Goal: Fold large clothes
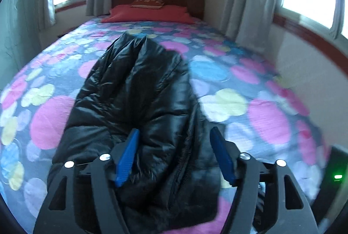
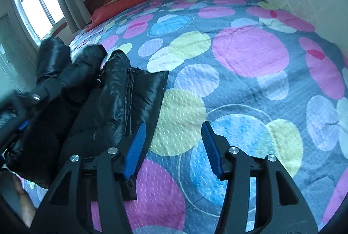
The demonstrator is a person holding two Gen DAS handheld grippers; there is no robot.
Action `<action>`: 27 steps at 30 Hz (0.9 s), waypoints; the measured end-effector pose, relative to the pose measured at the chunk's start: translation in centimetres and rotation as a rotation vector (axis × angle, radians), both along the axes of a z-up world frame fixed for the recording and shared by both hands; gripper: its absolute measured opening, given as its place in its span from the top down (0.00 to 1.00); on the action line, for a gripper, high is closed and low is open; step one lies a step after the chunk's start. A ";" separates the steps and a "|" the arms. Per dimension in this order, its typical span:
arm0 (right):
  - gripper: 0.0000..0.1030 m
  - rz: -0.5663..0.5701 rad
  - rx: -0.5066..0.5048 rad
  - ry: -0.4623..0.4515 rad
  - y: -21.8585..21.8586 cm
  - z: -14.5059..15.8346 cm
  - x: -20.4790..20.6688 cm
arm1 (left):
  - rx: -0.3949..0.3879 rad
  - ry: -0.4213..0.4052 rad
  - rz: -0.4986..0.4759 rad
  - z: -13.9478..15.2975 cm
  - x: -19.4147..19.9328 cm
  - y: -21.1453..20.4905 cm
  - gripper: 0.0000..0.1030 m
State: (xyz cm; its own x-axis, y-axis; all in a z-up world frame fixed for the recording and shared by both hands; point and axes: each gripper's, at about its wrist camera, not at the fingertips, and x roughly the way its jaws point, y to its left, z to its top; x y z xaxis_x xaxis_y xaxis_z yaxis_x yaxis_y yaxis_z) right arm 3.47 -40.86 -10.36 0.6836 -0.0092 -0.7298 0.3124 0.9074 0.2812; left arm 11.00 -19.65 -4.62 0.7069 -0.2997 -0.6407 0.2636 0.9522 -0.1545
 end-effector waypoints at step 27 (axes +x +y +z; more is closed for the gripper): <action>0.76 0.202 -0.040 0.012 11.6 5.2 8.8 | -0.186 0.014 0.150 -1.8 3.3 18.7 0.25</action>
